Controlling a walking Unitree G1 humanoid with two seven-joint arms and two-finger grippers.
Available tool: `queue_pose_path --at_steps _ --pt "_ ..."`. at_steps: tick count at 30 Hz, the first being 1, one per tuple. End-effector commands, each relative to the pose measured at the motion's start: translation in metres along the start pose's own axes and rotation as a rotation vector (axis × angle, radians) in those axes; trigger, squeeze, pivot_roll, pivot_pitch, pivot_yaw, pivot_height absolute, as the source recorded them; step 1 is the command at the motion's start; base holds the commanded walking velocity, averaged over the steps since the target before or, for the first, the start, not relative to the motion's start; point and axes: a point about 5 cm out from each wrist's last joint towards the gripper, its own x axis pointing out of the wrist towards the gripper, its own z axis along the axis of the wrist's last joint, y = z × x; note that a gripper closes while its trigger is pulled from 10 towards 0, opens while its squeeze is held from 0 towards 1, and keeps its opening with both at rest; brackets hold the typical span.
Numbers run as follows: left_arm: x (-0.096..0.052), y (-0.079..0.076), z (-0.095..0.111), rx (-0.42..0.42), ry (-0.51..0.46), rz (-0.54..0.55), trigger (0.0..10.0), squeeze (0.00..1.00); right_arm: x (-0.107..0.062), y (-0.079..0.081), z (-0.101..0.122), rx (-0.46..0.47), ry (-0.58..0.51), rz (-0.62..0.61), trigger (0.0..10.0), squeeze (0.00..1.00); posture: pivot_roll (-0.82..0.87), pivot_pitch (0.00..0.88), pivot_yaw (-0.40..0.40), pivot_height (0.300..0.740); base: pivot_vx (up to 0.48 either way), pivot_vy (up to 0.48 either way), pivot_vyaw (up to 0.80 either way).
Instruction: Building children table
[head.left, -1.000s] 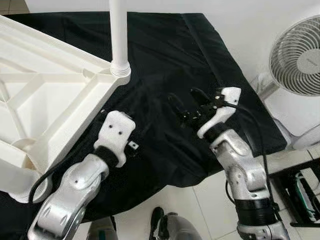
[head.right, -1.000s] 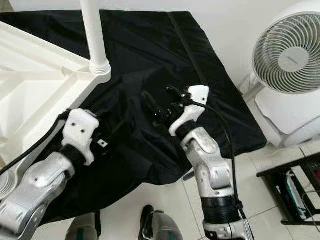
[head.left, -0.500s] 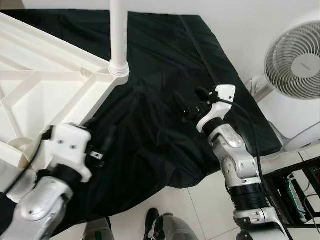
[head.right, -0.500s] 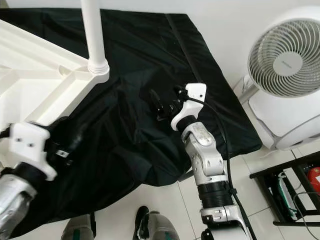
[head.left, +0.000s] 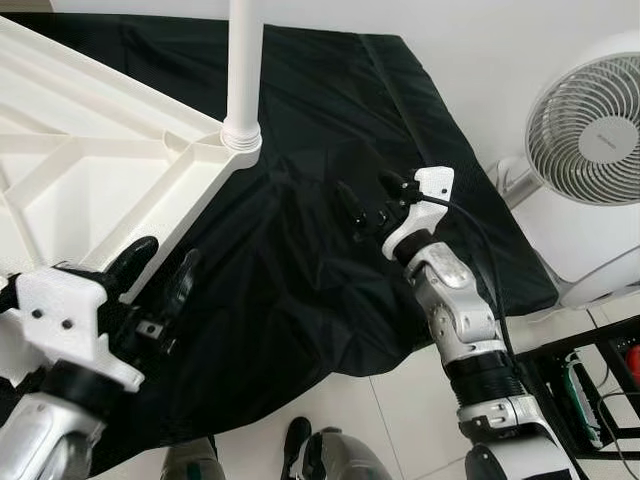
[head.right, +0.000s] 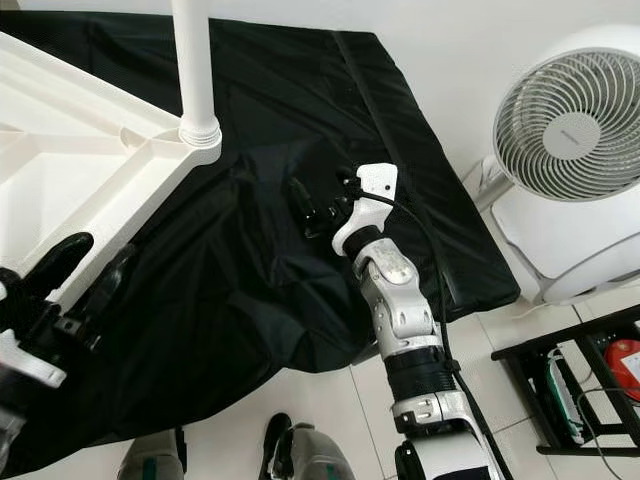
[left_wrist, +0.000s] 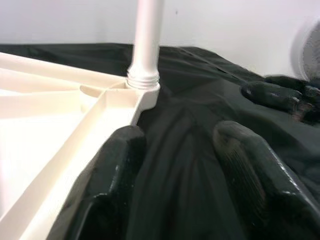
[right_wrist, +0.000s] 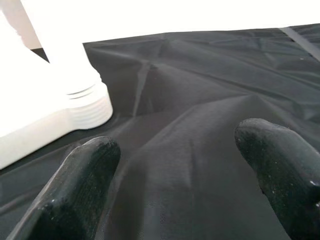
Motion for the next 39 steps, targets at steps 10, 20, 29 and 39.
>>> queue_pose_path --at_steps 10,20,29,39 --pt "-0.033 0.004 0.008 0.068 0.041 -0.158 10.0 0.0 0.001 -0.008 -0.008 -0.016 0.012 -0.003 10.0 0.0 0.37 0.245 -0.218 0.74 0.0 0.0 0.0" --pt "-0.045 0.013 0.014 0.109 0.058 -0.174 10.0 0.0 0.002 -0.009 -0.011 -0.017 0.005 -0.004 10.0 0.0 0.37 0.248 -0.211 0.74 0.0 0.0 0.0" --pt "-0.061 0.027 0.022 0.118 0.091 -0.182 10.0 0.0 0.003 -0.011 -0.013 -0.017 0.005 -0.004 10.0 0.0 0.38 0.253 -0.212 0.74 0.0 0.0 0.0" --pt "-0.083 0.05 0.035 0.1 0.071 -0.103 10.0 0.0 0.005 -0.01 -0.015 -0.017 0.008 0.005 10.0 0.0 0.38 0.253 -0.216 0.74 0.0 0.0 0.0"
